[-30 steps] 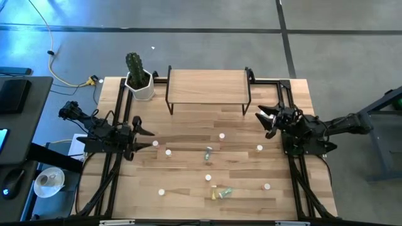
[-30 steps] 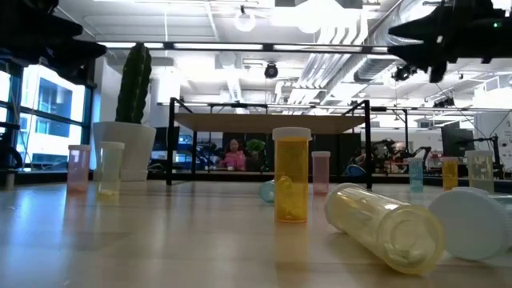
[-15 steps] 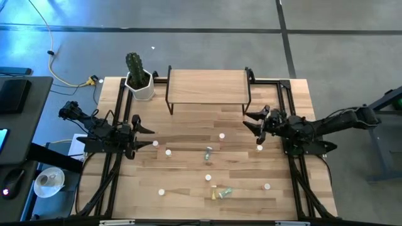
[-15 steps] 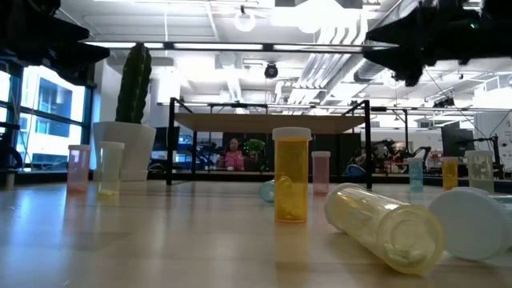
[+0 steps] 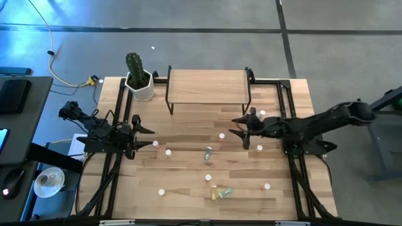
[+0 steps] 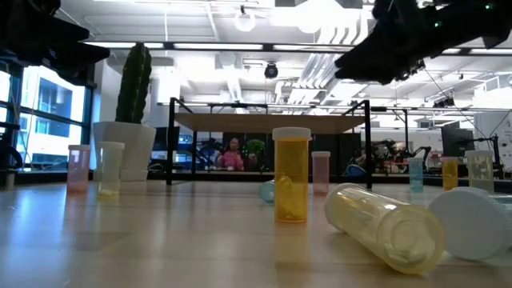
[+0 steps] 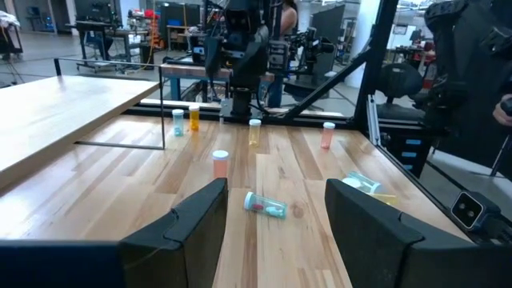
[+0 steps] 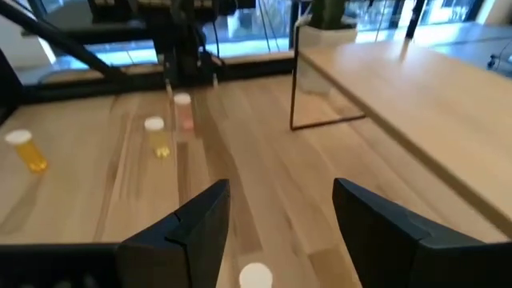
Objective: Pick and place medicine bottles onto shelf by color
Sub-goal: Put the center pink pill bottle on the shelf, then put the middle left yellow pill bottle on the shelf
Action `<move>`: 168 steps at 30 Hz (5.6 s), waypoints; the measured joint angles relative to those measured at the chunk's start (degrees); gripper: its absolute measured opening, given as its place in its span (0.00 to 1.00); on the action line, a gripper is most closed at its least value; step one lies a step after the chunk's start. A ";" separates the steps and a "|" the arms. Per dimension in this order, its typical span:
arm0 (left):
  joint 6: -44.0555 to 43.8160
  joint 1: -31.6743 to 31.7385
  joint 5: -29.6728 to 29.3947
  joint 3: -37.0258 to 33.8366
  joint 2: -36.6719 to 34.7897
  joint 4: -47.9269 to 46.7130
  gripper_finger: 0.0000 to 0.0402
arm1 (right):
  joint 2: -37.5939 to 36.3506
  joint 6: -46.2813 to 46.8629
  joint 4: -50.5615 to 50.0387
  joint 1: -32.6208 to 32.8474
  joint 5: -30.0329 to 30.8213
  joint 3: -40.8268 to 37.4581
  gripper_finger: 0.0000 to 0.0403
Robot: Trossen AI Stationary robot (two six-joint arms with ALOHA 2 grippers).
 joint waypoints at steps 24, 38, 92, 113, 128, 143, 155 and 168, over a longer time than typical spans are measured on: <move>-0.02 -0.02 0.00 0.00 0.00 -0.04 0.50 | 23.77 3.46 12.06 0.00 0.67 0.27 0.53; -0.02 -0.01 -1.45 0.00 0.01 -0.04 0.50 | 30.42 3.88 15.04 0.00 0.85 0.27 0.53; -0.02 -0.02 -1.48 0.00 0.00 -0.07 0.50 | 13.91 -5.46 26.43 -10.49 -1.56 0.23 0.25; -0.02 -0.02 -1.43 0.00 0.02 -0.09 0.50 | 1.69 -11.13 -17.17 -36.45 -6.27 24.52 0.25; -0.22 -0.02 -1.29 0.00 0.02 -0.09 0.50 | 16.35 -6.20 -26.97 -46.10 -14.02 34.30 0.25; -0.04 -0.02 -1.29 -0.01 0.02 -0.10 0.50 | 23.85 -5.53 -26.05 -46.56 -13.31 34.35 0.25; -0.04 -0.02 -1.29 0.00 0.02 -0.09 0.50 | 23.85 -6.62 -27.11 -46.53 -12.15 34.41 0.32; -0.08 -0.02 -1.29 0.00 0.02 -0.09 0.50 | 23.94 -6.62 -27.08 -46.53 -11.45 34.33 0.45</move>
